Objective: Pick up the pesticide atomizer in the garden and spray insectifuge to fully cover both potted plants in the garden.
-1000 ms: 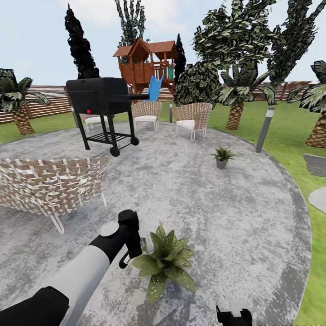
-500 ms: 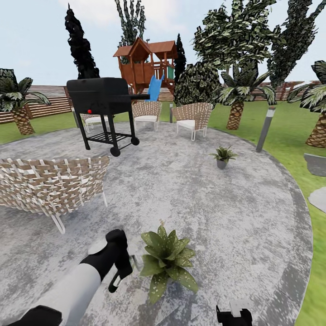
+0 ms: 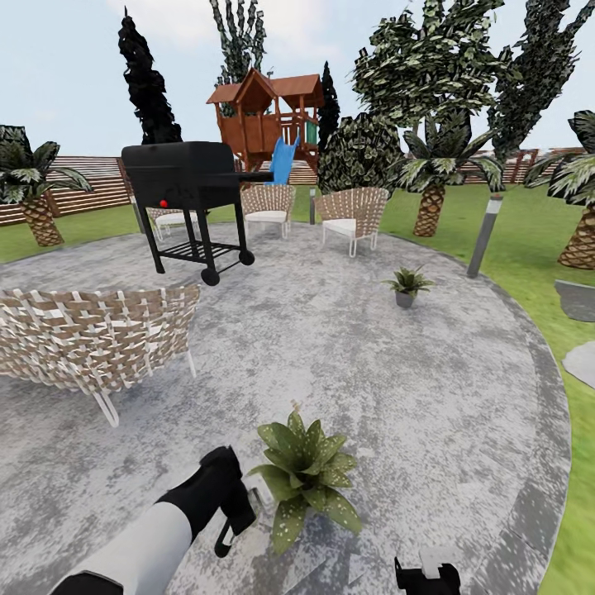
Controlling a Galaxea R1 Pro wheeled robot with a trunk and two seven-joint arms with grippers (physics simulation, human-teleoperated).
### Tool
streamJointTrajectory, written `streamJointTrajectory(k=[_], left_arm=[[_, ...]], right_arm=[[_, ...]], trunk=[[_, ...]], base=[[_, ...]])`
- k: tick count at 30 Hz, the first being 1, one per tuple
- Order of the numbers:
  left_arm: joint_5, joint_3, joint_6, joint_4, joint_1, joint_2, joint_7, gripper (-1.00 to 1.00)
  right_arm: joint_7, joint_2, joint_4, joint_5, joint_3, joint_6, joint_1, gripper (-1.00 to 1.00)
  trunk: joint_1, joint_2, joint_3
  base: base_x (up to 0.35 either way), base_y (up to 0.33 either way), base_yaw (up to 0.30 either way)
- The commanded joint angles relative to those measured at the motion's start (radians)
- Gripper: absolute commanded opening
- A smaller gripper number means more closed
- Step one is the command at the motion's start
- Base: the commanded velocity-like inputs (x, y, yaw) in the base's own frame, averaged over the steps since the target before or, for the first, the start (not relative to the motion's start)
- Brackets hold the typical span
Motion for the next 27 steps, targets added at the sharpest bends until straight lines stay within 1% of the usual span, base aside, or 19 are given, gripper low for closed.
streamJointTrajectory(k=[1,4,7,9,12,15,16,17,19,20,21,22,23,26,27], left_arm=[[-0.006,-0.001,0.001,-0.005,0.001,0.001,-0.007,-1.0],[0.0,0.003,0.0,-0.007,0.002,0.004,-0.006,-1.0],[0.004,0.005,0.002,-0.007,0.002,0.005,-0.005,-1.0],[0.004,0.006,0.003,-0.001,0.003,0.007,-0.005,-1.0],[0.003,0.006,0.001,0.002,0.005,0.01,-0.004,-1.0],[0.005,0.006,-0.001,0.001,0.005,0.029,-0.003,-1.0],[0.005,0.006,-0.001,-0.001,0.005,0.031,-0.002,-1.0],[0.006,0.006,-0.002,0.0,0.005,0.032,0.006,-1.0],[0.006,0.007,-0.002,0.003,0.005,0.035,0.055,-1.0],[0.012,0.016,-0.002,0.004,0.006,0.04,0.081,-1.0],[0.035,0.049,-0.004,0.005,0.006,0.053,0.096,-1.0],[0.045,0.065,-0.006,0.005,0.006,0.059,0.101,-1.0],[0.05,0.07,-0.007,0.005,0.006,0.059,0.116,-1.0],[0.06,0.072,-0.009,0.001,0.005,0.058,0.125,-1.0],[0.062,0.072,-0.019,0.001,0.005,0.058,0.126,-1.0]], right_arm=[[-0.005,0.0,0.001,-0.005,0.009,-0.002,-0.001,1.0],[-0.005,0.0,0.001,-0.006,0.009,-0.002,-0.001,1.0],[-0.005,0.0,0.001,-0.006,0.009,-0.002,-0.001,1.0],[-0.005,0.0,0.001,-0.006,0.009,-0.002,-0.001,1.0],[-0.005,0.0,0.001,-0.006,0.009,-0.002,-0.001,1.0],[-0.005,0.0,0.001,-0.006,0.009,-0.002,-0.001,1.0],[-0.006,0.0,0.001,-0.006,0.009,-0.002,-0.001,1.0],[-0.006,0.0,0.001,-0.006,0.009,-0.002,-0.001,1.0],[-0.006,0.0,0.001,-0.006,0.009,-0.002,-0.001,1.0],[-0.006,0.0,0.001,-0.006,0.009,-0.002,-0.001,1.0],[-0.006,0.0,0.001,-0.006,0.009,-0.002,-0.001,1.0],[-0.006,0.0,0.001,-0.006,0.007,-0.002,-0.001,1.0],[-0.006,0.0,0.001,-0.006,0.007,-0.002,-0.001,1.0],[-0.006,0.0,0.001,-0.006,0.007,-0.002,-0.001,1.0],[-0.006,0.0,0.001,-0.006,0.007,-0.002,-0.001,1.0]], trunk=[[0.0,0.0,-0.001],[0.0,0.0,-0.001],[0.0,0.0,-0.001],[0.0,0.0,-0.001],[0.0,0.0,-0.001],[0.0,0.0,-0.001],[0.0,0.0,-0.001],[0.0,0.0,-0.001],[0.0,0.0,-0.001],[0.0,0.0,-0.001],[0.0,0.0,-0.001],[0.0,0.0,-0.001],[0.0,0.0,-0.001],[0.0,0.0,-0.001],[0.0,0.0,-0.001]], base=[[0.0,0.0,0.0],[0.0,0.006,0.0],[0.0,0.191,-0.016],[0.0,0.25,-0.179],[0.0,0.077,-0.256],[0.0,0.01,-0.142],[0.0,0.002,-0.028],[0.0,0.001,-0.014],[0.0,0.0,-0.005],[0.0,0.0,-0.002],[0.0,0.0,0.0],[0.0,0.0,0.0],[0.0,0.0,0.0],[0.0,0.0,0.0],[0.0,0.0,0.0]])
